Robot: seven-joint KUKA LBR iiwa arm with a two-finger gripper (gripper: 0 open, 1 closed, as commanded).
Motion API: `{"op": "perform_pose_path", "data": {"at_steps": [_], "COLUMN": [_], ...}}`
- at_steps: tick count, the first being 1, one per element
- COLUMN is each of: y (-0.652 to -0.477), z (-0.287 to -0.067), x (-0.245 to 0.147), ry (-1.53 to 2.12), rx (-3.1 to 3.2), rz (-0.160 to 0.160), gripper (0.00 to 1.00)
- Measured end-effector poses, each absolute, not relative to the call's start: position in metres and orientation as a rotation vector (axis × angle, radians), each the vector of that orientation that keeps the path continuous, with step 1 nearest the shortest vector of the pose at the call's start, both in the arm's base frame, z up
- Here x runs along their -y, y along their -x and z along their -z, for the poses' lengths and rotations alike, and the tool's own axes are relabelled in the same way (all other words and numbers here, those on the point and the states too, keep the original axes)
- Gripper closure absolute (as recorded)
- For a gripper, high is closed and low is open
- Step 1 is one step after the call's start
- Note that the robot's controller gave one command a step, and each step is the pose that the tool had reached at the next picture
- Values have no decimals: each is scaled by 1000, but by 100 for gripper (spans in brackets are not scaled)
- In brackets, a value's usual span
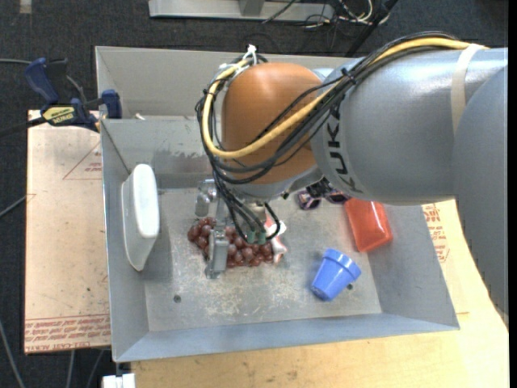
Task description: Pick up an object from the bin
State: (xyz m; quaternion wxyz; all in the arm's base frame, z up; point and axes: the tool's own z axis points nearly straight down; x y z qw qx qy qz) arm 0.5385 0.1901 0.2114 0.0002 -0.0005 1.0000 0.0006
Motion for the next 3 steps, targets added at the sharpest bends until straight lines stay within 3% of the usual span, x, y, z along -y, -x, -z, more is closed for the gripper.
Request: {"op": "perform_pose_path", "data": {"at_steps": [1,2,3], "y": [-558,-568,-574], "z": [-165,-91,-58], "x": [-164,-131,-122], "ry": [13,-29,44], "rx": [-3135,-3126,-3139], "rz": [-7,-9,-5], "gripper": [0,0,0]}}
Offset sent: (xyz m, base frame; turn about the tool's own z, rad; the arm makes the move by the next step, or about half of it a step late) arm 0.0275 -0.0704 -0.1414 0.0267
